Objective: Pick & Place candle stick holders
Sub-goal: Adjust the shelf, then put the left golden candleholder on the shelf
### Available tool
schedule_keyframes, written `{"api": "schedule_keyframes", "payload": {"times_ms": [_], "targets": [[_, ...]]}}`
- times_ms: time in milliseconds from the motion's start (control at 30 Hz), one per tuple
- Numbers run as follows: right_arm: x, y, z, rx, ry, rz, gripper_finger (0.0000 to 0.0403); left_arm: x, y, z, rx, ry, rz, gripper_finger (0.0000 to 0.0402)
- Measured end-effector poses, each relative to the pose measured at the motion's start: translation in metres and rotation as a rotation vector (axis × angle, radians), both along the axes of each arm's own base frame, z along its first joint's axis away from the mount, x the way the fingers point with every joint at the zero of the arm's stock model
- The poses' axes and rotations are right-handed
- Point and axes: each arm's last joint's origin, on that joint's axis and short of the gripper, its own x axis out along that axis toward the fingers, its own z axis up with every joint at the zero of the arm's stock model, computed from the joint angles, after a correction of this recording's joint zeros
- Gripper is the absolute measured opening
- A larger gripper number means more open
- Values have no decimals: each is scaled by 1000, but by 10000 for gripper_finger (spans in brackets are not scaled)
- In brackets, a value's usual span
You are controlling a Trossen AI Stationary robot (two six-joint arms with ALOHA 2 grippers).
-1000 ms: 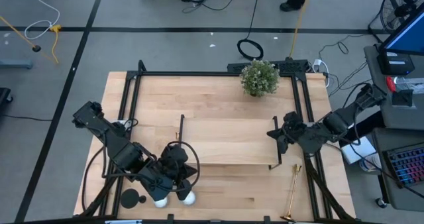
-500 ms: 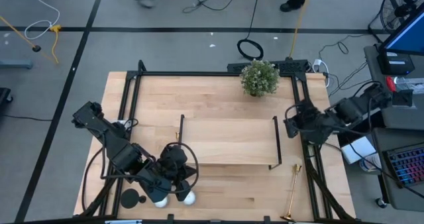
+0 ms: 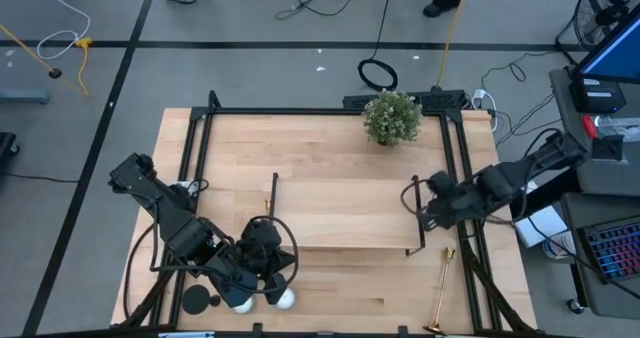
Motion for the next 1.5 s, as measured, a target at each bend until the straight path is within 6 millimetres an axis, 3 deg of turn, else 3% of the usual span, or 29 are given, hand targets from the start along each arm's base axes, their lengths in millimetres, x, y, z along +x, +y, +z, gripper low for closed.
{"api": "schedule_keyframes", "payload": {"times_ms": [300,767,1100,1500], "targets": [[17,8,-8,-9,-3,20,0,-4,-5,0,-9,-2,-10,9],[32,-2,-5,-26,-93,14,0,-11,-13,0,-9,-19,-7,4],[27,-4,-5,-27,-74,4,0,-12,-15,1,-1,-30,4,4],[14,-14,8,-144,-206,-69,0,-10,-13,3,50,-71,11,4]]}}
